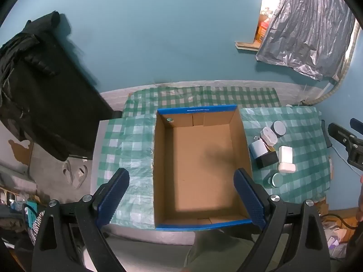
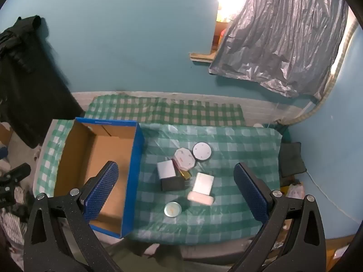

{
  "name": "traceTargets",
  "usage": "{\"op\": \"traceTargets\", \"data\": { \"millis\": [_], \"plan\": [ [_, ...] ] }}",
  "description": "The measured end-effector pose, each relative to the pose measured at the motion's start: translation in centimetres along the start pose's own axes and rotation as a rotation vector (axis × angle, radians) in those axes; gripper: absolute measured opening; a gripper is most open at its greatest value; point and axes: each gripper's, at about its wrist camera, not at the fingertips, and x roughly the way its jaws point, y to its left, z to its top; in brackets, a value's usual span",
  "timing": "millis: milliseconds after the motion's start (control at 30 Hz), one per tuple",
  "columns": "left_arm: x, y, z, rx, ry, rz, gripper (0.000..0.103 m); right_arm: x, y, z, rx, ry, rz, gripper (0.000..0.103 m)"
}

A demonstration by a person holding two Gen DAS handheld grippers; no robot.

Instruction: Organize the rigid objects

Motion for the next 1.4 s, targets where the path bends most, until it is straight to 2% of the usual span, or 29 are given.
{"op": "traceTargets", "data": {
  "millis": [900, 1400],
  "plan": [
    [0.7, -0.2, 0.7, -0.001, -0.005, 0.004, 0.094, 1.2, 0.3, 0.8, -0.017, 0.011, 0.015, 0.101],
    [0.7, 0.0, 0.3, -0.011, 0.020, 0.009, 0.094, 1.2, 0.5, 0.5, -0.026, 0.016, 0.026, 0.101]
  ]
}}
